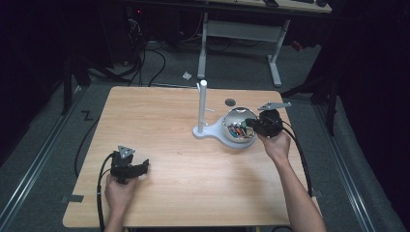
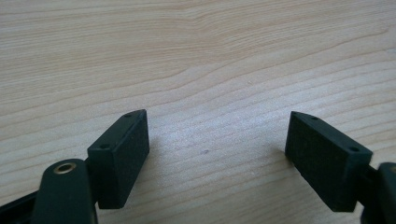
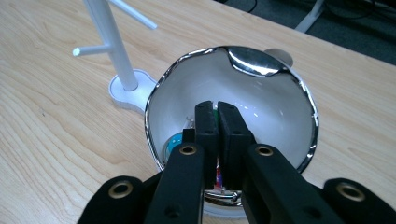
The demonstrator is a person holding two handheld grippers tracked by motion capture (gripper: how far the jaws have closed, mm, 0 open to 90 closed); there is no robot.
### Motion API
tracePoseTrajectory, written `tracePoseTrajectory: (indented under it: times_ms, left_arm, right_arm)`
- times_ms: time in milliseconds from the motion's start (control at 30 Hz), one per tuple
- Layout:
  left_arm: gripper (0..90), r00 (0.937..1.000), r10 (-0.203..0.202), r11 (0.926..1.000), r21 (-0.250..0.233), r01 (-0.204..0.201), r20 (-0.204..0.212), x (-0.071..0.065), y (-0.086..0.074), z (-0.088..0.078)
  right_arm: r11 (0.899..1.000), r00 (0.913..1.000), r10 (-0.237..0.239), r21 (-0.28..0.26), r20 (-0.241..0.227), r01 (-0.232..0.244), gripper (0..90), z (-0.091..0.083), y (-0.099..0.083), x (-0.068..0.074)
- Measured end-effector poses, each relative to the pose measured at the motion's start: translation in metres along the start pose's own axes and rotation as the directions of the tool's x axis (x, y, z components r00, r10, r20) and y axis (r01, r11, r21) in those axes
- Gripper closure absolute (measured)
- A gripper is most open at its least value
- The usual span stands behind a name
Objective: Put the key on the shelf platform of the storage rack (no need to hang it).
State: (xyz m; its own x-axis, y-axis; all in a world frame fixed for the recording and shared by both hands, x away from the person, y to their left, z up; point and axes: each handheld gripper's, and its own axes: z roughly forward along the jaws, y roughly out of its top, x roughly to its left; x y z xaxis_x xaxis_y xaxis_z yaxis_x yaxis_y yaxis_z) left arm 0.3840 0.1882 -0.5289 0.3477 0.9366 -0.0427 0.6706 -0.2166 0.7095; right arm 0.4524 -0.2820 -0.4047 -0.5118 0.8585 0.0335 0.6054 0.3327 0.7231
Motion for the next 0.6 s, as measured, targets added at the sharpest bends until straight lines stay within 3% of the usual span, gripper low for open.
tracePoseTrajectory:
  times_ms: [167, 600]
  left_arm:
    - [22.1, 1.0000, -0.001, 1.0000, -0.001, 0.001, 0.000, 0.000, 0.000, 0.000]
    - [22.1, 1.0000, 0.001, 1.0000, 0.000, -0.001, -0.001, 0.000, 0.000, 0.000]
  right_arm:
    - [1.000, 0.9998, 0.017, 0.017, -0.005, -0.017, 87.8, 0.009, -0.008, -0.001]
    - [0.999, 0.9988, 0.048, 0.006, 0.000, -0.048, 61.5, 0.005, -0.011, -0.001]
